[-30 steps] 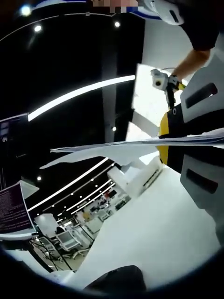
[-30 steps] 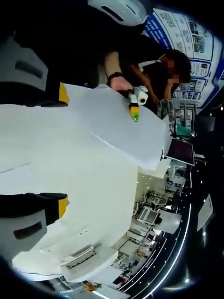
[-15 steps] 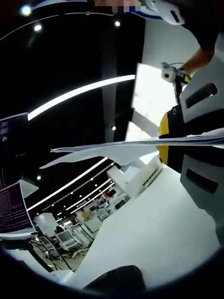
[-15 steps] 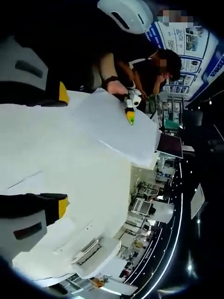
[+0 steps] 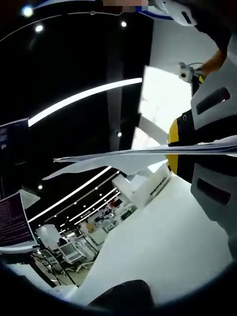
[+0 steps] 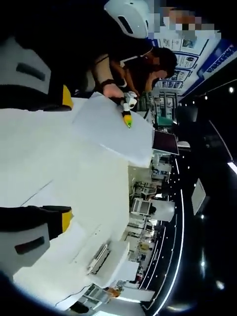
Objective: Organize the stack of printing papers by aligning and flattening the scattered papers on the table
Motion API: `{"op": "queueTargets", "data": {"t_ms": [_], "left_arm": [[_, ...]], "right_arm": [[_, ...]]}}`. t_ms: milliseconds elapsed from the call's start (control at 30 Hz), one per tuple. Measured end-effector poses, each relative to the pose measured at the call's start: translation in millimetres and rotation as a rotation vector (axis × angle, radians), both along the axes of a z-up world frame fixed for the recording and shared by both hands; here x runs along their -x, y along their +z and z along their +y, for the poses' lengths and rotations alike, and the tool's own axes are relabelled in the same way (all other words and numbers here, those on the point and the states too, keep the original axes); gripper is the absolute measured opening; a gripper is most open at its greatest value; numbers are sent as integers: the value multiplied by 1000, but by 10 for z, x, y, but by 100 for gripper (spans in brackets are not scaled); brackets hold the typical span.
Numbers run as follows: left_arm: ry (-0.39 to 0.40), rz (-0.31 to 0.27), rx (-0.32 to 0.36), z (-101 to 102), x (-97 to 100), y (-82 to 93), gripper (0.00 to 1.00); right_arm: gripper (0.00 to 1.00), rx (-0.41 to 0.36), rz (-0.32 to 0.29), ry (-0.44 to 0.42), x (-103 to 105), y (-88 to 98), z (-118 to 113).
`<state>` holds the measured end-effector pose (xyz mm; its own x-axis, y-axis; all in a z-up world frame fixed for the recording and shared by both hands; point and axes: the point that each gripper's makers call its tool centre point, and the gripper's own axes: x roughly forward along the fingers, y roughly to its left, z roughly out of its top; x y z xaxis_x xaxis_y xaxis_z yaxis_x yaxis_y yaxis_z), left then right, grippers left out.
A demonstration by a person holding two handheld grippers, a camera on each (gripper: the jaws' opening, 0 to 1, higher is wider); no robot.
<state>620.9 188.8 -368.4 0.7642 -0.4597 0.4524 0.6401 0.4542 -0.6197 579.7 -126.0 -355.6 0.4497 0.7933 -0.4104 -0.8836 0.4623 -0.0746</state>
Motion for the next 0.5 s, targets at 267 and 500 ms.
{"op": "queueTargets", "data": {"t_ms": [267,500], "left_arm": [[0,1,3,2,0,-2,6],[-1,-2,7,2,4,6,6]], "right_arm": [[74,-93,17,-16,51,-12,-41],[74,-162,26,-32,81,-25,-70]]}}
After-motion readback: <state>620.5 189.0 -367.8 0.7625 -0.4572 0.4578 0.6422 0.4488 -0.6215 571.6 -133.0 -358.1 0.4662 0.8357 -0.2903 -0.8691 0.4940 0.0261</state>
